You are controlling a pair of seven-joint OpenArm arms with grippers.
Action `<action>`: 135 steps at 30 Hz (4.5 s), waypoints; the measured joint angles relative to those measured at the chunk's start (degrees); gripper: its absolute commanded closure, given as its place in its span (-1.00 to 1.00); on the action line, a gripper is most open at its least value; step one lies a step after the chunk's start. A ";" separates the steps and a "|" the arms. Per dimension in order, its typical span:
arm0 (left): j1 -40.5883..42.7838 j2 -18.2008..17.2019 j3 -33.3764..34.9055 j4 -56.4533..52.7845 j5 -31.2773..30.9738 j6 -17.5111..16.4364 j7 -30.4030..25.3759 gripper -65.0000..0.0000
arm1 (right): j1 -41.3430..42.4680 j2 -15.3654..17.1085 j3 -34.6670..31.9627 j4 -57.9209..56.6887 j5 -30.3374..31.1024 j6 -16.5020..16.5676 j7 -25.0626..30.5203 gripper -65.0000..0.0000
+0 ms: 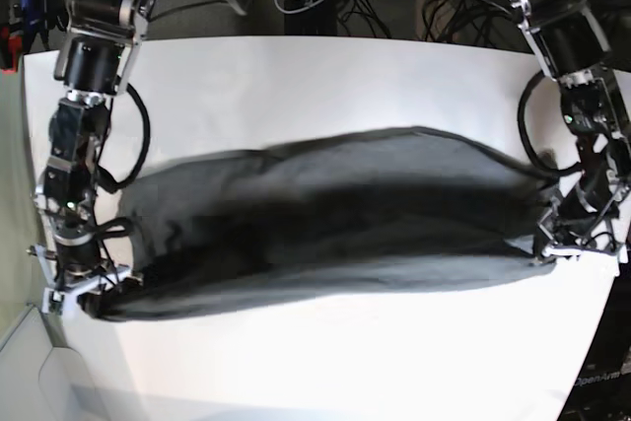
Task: Layout the t-shirt on the table in an organized manner, then fold the t-shirt properly
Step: 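Lower the stretched shirt onto the table with both grippers, then release the shirt and raise both grippers above its edge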
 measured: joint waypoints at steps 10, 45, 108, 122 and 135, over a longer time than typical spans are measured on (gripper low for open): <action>-5.35 0.48 0.87 -8.39 0.33 -0.17 -6.47 0.99 | 7.32 1.07 -4.87 -13.00 0.13 -0.11 0.70 1.00; 6.67 -5.22 10.25 -7.15 0.76 -0.04 -5.97 -0.80 | -11.69 4.66 -14.21 4.63 -0.20 -0.15 0.11 -0.32; 1.25 -6.45 24.74 -15.50 27.45 0.09 -2.49 0.99 | -25.14 2.19 -14.08 2.29 0.68 -0.15 5.11 0.81; 17.99 -11.26 25.90 4.20 28.13 0.07 6.86 0.99 | -34.67 5.49 -13.73 8.41 1.22 -0.20 6.80 0.89; 32.79 -12.35 15.28 24.79 25.62 -1.27 18.23 0.99 | -46.62 7.32 -13.94 19.58 0.55 -0.13 3.26 0.90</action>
